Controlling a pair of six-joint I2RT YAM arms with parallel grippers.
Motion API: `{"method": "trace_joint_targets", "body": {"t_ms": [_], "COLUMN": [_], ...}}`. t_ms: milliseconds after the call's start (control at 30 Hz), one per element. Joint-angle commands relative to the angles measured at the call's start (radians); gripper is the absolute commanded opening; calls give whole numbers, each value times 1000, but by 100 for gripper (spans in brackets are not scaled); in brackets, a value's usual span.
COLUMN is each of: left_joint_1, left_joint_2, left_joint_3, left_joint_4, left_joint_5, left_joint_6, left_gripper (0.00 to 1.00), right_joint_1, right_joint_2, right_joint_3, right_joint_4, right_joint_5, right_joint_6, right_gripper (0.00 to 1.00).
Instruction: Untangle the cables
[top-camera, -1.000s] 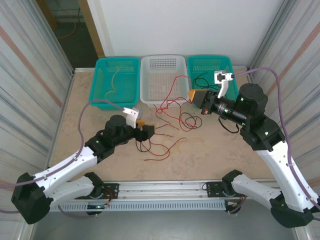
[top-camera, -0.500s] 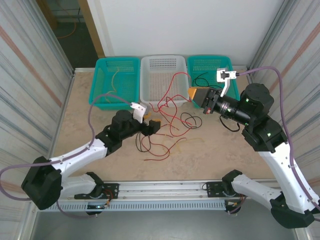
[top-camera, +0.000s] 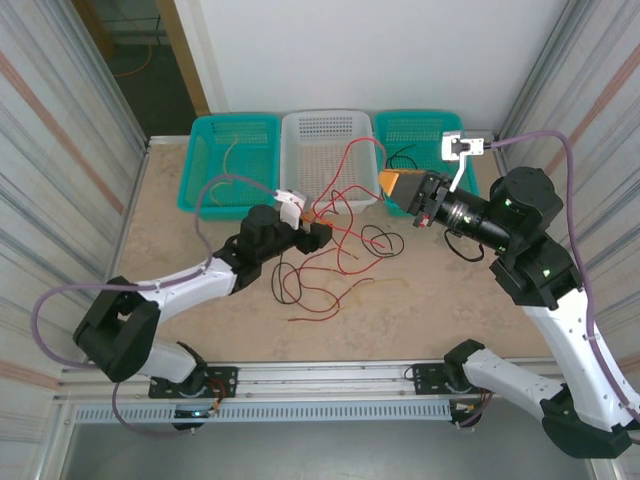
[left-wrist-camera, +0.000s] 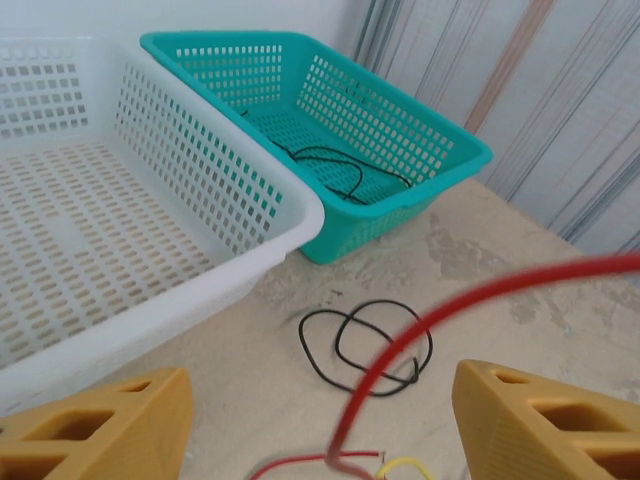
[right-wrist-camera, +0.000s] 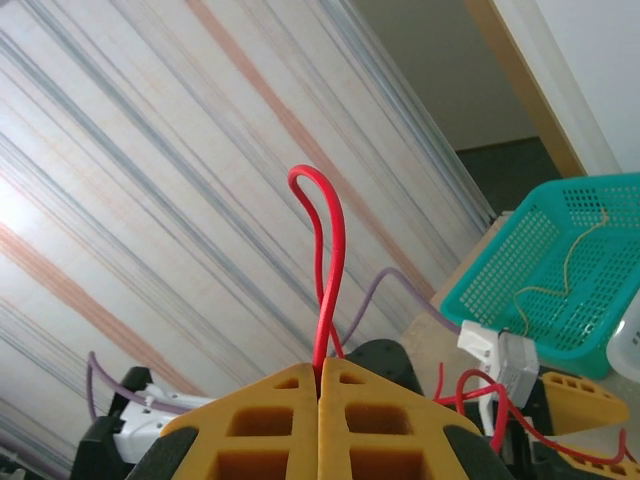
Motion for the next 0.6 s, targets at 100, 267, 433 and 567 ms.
{"method": "trace_joint_targets", "body": {"t_ms": [100,267,433,567], "left_joint_1": [26,27,26,27], "left_joint_2": [62,36,-75,-194], "left_joint_3": [80,46,-64,-193], "left_joint_4": [75,33,-94,-166], "left_joint_5": [13,-1,-152,-271], "left_joint_6": [-61,-86,-152,-194], "left_gripper": [34,0,0,0], "right_joint_1": [-11,-52,-110,-138], "right_joint_2": [-30,-52,-93,-124], "right_joint_3": [18,42,77,111], "right_joint_4": [46,24,-16,-39], "right_joint_5": [-11,2,60,133], "right_joint_6": [20,1,-38,-83], "right_gripper": [0,0,0,0]}}
